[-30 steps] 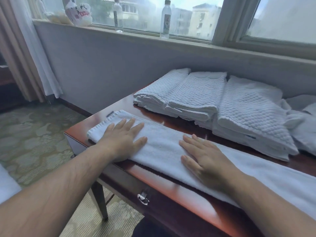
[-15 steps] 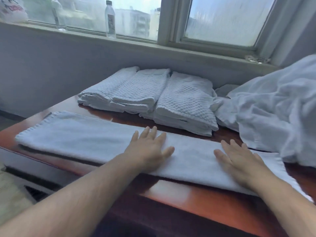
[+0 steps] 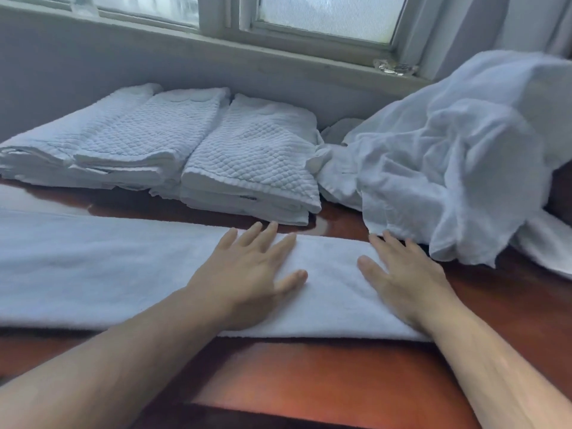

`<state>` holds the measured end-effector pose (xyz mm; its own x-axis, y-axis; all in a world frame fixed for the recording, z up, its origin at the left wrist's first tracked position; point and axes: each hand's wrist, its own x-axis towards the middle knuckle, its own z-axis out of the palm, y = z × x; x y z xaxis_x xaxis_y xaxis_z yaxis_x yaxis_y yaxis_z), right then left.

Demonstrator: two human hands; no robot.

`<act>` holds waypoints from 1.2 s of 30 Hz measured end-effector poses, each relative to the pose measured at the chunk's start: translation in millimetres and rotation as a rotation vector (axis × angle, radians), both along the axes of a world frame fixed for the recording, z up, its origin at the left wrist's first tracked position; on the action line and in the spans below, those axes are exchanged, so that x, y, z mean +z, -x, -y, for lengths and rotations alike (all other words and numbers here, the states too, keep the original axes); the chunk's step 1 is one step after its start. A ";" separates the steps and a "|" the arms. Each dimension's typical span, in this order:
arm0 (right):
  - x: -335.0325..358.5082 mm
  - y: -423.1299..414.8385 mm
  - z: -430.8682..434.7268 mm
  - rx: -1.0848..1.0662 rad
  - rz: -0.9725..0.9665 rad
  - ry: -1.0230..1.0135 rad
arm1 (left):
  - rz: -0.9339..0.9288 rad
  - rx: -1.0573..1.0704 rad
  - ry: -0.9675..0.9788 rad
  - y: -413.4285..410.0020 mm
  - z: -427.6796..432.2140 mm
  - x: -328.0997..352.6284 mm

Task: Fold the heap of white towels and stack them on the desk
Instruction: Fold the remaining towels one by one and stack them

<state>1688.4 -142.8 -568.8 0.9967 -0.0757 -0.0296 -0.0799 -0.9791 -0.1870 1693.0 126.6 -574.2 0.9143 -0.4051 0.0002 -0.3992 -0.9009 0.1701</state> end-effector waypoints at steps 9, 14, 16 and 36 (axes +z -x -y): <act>15.8 8.0 -1.0 -0.165 0.347 -0.478 | 0.033 0.019 0.009 0.1 1.2 -3.6; 28.6 69.2 -20.2 -0.500 0.688 -0.958 | 0.020 0.008 0.000 -4.6 2.6 -4.4; 34.3 101.1 -33.0 -0.645 0.641 -1.439 | 0.019 0.001 0.003 -5.3 2.5 -5.0; 30.3 102.0 -44.4 -0.768 0.414 -2.051 | 0.026 -0.036 0.020 18.3 -11.0 -4.0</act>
